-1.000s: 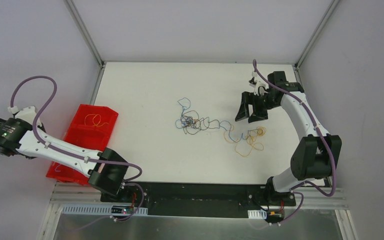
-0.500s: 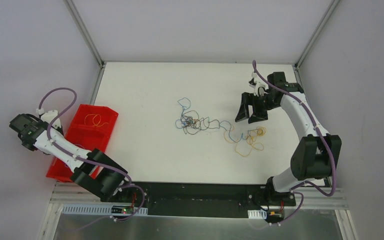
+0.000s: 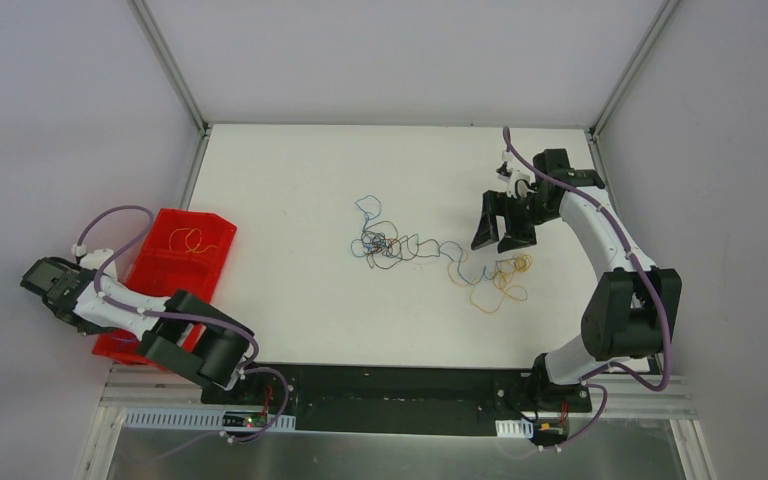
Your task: Untangle the cables
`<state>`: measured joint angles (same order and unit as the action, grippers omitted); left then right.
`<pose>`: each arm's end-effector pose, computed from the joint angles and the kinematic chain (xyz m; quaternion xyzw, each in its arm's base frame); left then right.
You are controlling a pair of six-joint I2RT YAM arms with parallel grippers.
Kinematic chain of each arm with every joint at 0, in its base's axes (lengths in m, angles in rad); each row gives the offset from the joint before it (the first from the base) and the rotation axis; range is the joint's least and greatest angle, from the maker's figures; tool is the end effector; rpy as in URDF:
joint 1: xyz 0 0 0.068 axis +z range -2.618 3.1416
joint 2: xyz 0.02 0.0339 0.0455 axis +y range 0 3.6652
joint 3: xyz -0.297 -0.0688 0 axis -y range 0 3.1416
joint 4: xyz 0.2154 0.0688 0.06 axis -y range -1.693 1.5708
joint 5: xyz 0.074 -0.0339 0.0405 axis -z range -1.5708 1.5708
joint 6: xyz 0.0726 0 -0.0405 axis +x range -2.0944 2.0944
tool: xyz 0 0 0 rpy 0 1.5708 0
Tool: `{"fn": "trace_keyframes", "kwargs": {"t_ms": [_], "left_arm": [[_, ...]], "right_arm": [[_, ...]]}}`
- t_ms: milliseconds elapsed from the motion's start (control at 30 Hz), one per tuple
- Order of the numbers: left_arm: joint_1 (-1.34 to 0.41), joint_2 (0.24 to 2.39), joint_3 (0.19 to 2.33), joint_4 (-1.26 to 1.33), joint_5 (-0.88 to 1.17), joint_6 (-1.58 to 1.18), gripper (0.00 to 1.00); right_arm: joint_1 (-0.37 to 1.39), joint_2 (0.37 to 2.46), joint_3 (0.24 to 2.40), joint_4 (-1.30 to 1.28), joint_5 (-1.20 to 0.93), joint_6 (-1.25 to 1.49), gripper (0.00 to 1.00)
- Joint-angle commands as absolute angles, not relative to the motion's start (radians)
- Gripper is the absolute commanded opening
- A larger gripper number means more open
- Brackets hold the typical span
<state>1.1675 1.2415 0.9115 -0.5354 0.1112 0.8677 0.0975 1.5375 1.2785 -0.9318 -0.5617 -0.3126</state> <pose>0.1024 0.2194 0.2702 -0.1209 0.9294 0.2661 0.2256 0.2788 0.0661 0.2874 -0.2434 0.9131 0.2511 0.2096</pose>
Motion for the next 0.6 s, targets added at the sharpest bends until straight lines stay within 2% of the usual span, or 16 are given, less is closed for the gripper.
{"fn": "trace_keyframes", "kwargs": {"t_ms": [0,233,267,300,367,567], "left_arm": [[1.239,1.201,0.893,-0.498,0.103,0.978,0.00],[1.233,1.180,0.854,-0.537,0.142,1.009,0.00],[1.228,1.179,0.855,-0.547,0.149,0.998,0.07],[1.227,1.175,0.862,-0.565,0.166,0.989,0.21],[1.214,1.160,0.885,-0.618,0.198,0.955,0.41],[0.993,1.083,1.006,-0.803,0.233,0.831,0.58]], "right_arm": [[0.103,1.509,1.274,-0.938,-0.568,-0.332,0.81],[0.103,1.522,1.284,-0.933,-0.579,-0.320,0.81],[0.104,1.522,1.284,-0.933,-0.579,-0.320,0.81],[0.103,1.521,1.283,-0.933,-0.578,-0.320,0.81],[0.103,1.518,1.282,-0.933,-0.579,-0.320,0.81],[0.104,1.527,1.295,-0.926,-0.594,-0.299,0.81]]}}
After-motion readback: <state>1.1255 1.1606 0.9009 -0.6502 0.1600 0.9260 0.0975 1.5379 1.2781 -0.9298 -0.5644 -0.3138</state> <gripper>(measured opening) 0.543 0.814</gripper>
